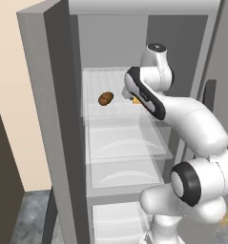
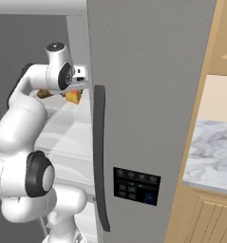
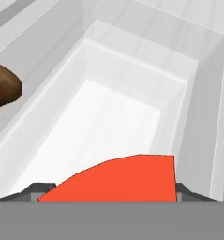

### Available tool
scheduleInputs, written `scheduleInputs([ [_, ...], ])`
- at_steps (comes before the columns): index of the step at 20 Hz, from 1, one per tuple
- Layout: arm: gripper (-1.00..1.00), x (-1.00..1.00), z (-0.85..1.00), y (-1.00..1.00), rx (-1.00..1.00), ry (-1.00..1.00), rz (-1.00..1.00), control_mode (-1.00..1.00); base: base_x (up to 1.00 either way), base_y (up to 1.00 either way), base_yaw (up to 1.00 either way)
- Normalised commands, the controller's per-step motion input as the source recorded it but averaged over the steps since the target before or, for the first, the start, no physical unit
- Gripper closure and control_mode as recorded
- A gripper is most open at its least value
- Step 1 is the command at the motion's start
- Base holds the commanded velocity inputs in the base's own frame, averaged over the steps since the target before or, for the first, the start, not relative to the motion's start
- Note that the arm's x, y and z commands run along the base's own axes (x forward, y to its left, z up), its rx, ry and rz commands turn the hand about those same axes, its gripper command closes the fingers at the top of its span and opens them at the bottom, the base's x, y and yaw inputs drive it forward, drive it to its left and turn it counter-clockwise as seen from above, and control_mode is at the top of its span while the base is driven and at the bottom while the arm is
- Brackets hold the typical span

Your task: Take the cheese, chicken drumstick, and potato from the fridge and place them on the plate on the dining counter to create an appetizer plate.

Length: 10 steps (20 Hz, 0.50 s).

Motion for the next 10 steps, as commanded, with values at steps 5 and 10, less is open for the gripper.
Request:
scheduleInputs([
  [5,1.0,-1.0,0.0,0.01,0.0,-0.09,0.0,-1.0,0.0,0.0,0.0],
  [10,1.0,-0.84,0.0,0.0,0.0,-0.1,0.0,-1.0,0.0,0.0,0.0],
])
